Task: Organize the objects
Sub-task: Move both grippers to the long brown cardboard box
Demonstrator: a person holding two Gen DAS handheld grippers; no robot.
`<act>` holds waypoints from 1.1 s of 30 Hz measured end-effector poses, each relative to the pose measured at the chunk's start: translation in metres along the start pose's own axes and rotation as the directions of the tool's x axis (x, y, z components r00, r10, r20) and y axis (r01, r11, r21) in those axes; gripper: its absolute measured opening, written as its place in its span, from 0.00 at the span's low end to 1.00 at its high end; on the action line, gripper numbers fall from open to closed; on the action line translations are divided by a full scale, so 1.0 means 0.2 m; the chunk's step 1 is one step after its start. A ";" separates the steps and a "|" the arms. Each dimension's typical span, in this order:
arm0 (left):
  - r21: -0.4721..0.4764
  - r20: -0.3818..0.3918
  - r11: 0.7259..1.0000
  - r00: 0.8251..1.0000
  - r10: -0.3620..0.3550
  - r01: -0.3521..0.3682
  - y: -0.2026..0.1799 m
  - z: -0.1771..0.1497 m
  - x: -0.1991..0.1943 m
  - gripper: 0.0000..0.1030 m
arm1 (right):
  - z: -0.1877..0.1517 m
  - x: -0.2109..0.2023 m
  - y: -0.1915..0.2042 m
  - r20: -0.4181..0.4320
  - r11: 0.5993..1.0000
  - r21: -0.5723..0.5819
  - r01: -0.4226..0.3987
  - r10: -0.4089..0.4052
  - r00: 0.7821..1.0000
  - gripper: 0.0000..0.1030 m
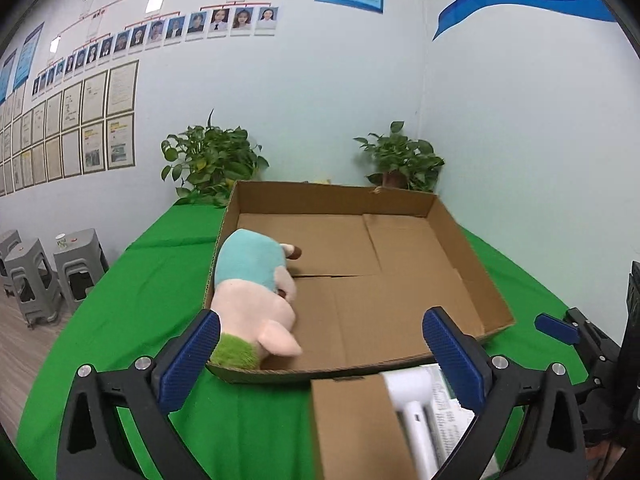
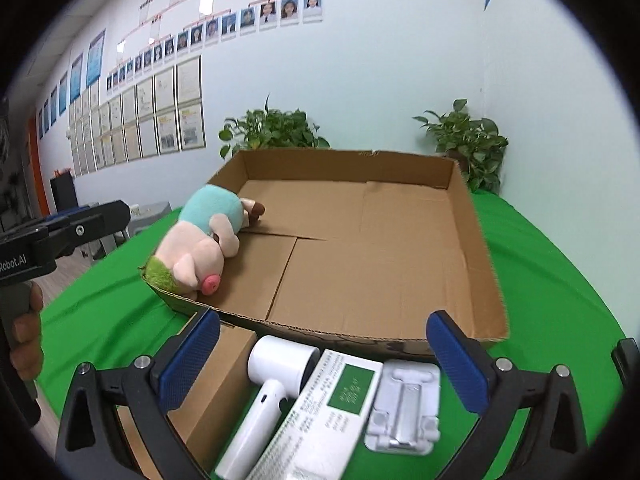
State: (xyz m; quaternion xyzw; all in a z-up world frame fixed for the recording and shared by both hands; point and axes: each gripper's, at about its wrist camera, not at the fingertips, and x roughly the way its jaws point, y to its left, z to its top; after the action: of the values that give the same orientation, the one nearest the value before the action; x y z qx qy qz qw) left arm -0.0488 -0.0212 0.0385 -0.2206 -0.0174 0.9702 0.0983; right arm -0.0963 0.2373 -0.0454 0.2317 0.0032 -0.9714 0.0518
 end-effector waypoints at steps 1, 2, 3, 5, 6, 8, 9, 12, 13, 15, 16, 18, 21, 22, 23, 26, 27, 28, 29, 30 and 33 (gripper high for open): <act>0.010 0.003 1.000 1.000 0.007 -0.008 -0.03 -0.01 -0.04 0.99 | 0.00 -0.02 -0.01 0.011 1.000 0.010 -0.004 0.003 1.000 0.96; 0.015 0.005 1.000 1.000 0.010 -0.010 -0.03 -0.02 -0.06 0.99 | -0.01 -0.04 -0.02 0.015 1.000 0.018 -0.009 0.009 1.000 0.80; 0.015 0.009 1.000 1.000 0.009 -0.010 -0.05 -0.04 -0.10 0.99 | -0.02 -0.05 -0.03 0.008 1.000 0.025 -0.014 0.014 1.000 0.63; 0.017 0.008 1.000 1.000 0.013 -0.013 -0.09 -0.07 -0.16 0.88 | -0.04 -0.05 -0.04 -0.029 0.999 0.034 -0.011 0.012 1.000 0.04; 0.025 0.001 1.000 1.000 0.015 -0.015 -0.09 -0.08 -0.17 0.58 | -0.05 -0.06 -0.05 -0.034 0.999 0.041 -0.018 0.020 0.999 0.04; 0.052 -0.049 0.999 0.999 0.006 -0.004 -0.11 -0.11 -0.18 0.06 | -0.07 -0.09 -0.06 -0.032 0.999 0.047 -0.025 0.026 0.999 0.04; 0.055 -0.070 0.998 0.998 -0.001 0.005 -0.12 -0.13 -0.18 0.02 | -0.07 -0.10 -0.06 -0.032 0.999 0.048 -0.024 0.026 0.999 0.04; 0.057 -0.060 0.998 0.998 -0.011 0.014 -0.14 -0.16 -0.22 0.03 | -0.07 -0.12 -0.06 -0.032 0.999 0.045 -0.023 0.025 0.999 0.14; 0.050 -0.052 0.999 0.999 -0.012 0.015 -0.14 -0.17 -0.24 0.06 | -0.07 -0.12 -0.06 -0.032 0.999 0.040 -0.011 0.012 0.999 0.49; 0.041 -0.049 0.999 0.999 -0.011 0.013 -0.14 -0.17 -0.25 0.65 | -0.08 -0.13 -0.06 -0.013 0.999 0.040 -0.007 0.008 1.000 1.00; 0.022 -0.034 1.000 0.999 -0.003 0.004 -0.13 -0.17 -0.25 0.87 | -0.09 -0.15 -0.06 0.010 0.998 0.052 -0.025 0.025 1.000 0.99; -0.022 0.002 1.000 1.000 0.007 -0.007 -0.11 -0.17 -0.28 0.99 | -0.09 -0.16 -0.07 0.002 0.998 0.059 -0.037 0.037 0.999 0.99; -0.038 -0.021 0.999 1.000 -0.006 0.006 -0.08 -0.17 -0.27 0.99 | -0.10 -0.16 -0.08 -0.002 0.996 0.073 -0.051 0.051 0.999 0.99; -0.036 -0.020 0.999 1.000 -0.002 0.002 -0.08 -0.17 -0.28 0.99 | -0.10 -0.15 -0.09 -0.005 0.995 0.083 -0.060 0.060 0.998 0.99; -0.033 -0.020 0.999 1.000 -0.004 0.003 -0.07 -0.17 -0.28 0.99 | -0.10 -0.15 -0.09 -0.008 0.993 0.094 -0.072 0.073 0.997 0.99; -0.025 -0.015 1.000 1.000 -0.009 0.008 -0.07 -0.17 -0.27 0.99 | -0.12 -0.15 -0.08 -0.010 0.988 0.099 -0.116 0.117 0.993 0.99; -0.024 -0.017 1.000 1.000 -0.014 0.013 -0.06 -0.17 -0.26 0.99 | -0.13 -0.15 -0.07 -0.014 0.987 0.090 -0.135 0.137 0.990 0.99; -0.023 -0.019 1.000 1.000 -0.017 0.017 -0.06 -0.17 -0.24 0.99 | -0.13 -0.15 -0.06 -0.018 0.986 0.083 -0.145 0.147 0.989 0.99; -0.022 -0.019 1.000 1.000 -0.018 0.017 -0.06 -0.18 -0.23 0.99 | -0.14 -0.15 -0.05 -0.021 0.986 0.077 -0.151 0.153 0.988 0.99; -0.023 -0.020 1.000 1.000 -0.019 0.019 -0.05 -0.18 -0.22 0.99 | -0.15 -0.15 -0.03 -0.020 0.985 0.069 -0.155 0.157 0.987 0.99; -0.034 -0.039 0.998 0.998 -0.049 0.048 -0.02 -0.22 -0.19 0.99 | -0.19 -0.16 0.02 -0.031 0.982 0.028 -0.186 0.187 0.982 0.99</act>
State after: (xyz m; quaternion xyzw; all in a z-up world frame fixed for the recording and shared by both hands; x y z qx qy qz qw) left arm 0.0048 -0.0249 0.0155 -0.2410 -0.0369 0.9626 0.1183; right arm -0.0510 0.2371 -0.0645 0.2479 -0.0295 -0.9582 0.1399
